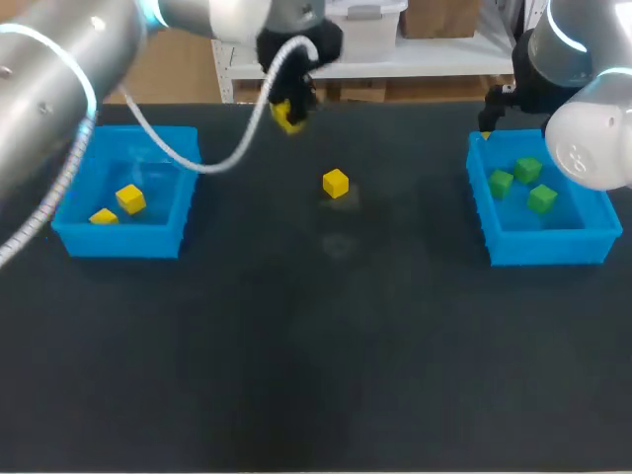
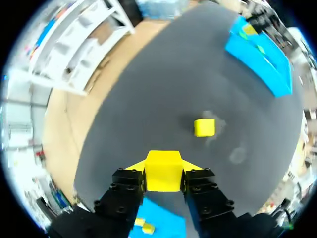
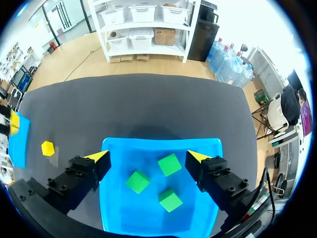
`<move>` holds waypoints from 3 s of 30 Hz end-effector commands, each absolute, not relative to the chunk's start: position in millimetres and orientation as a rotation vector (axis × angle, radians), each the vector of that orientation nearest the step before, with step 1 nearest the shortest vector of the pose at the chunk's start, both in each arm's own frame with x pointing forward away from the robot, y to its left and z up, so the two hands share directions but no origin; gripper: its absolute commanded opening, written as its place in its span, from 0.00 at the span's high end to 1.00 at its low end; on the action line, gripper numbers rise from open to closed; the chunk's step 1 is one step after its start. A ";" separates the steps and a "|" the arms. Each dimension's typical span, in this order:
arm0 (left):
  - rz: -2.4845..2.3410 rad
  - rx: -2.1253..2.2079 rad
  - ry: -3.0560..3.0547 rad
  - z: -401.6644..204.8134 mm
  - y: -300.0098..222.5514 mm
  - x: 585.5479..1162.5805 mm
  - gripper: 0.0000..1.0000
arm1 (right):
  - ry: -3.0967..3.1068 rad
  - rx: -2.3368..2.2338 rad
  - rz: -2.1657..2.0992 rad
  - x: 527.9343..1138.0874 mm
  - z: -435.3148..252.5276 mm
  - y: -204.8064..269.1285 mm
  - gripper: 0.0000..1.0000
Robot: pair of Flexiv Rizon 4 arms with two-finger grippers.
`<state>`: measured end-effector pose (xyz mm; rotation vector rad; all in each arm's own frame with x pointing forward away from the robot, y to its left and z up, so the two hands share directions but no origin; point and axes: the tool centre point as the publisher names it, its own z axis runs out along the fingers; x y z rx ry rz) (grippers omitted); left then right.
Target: Put the green cubes in the right bin and the yellow cubes in the left bin.
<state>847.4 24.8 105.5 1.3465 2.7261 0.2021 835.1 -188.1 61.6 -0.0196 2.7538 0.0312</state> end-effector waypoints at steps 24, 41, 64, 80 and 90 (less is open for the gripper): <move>0.419 0.594 2.908 101.8 248.1 761.2 0.76 | 2.750 -0.018 0.029 833.6 61.6 -188.1 0.00; -0.105 1.150 2.658 148.3 53.1 797.5 0.00 | 2.750 -0.018 0.029 833.6 61.6 -188.1 0.00; -0.114 1.495 2.698 57.1 -65.6 805.2 0.00 | 2.750 -0.018 0.029 833.6 61.6 -188.1 0.00; -0.096 1.500 2.788 17.8 -61.7 804.1 0.00 | 2.750 -0.018 0.029 833.6 61.6 -188.1 0.00; -0.083 1.461 2.826 -1.2 -60.0 809.3 0.00 | 2.750 -0.018 0.029 833.6 61.6 -188.1 0.00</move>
